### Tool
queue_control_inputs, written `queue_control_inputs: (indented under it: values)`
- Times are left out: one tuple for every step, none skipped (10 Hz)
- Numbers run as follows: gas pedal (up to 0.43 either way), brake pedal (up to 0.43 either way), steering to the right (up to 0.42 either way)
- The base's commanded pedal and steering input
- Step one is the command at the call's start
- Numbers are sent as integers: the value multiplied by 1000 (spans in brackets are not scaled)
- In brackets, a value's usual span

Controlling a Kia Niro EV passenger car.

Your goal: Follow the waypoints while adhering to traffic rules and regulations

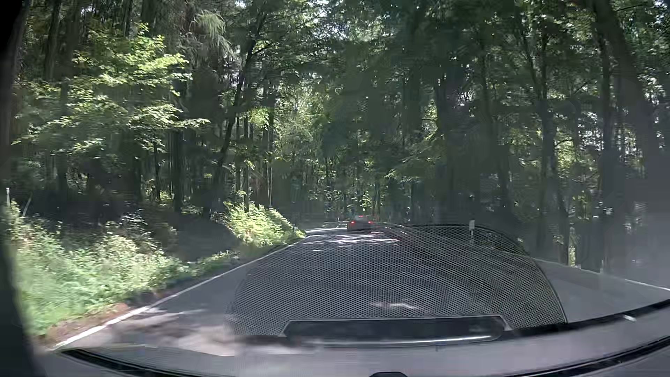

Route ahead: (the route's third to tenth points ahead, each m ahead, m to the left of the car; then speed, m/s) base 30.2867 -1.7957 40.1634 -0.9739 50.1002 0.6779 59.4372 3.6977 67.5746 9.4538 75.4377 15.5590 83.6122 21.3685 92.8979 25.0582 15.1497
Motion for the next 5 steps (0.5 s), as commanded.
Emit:
queue_control_inputs:
  values:
    - [8, 0, 0]
    - [0, 0, 0]
    - [0, 0, 0]
    - [0, 0, 0]
    - [0, 0, 0]
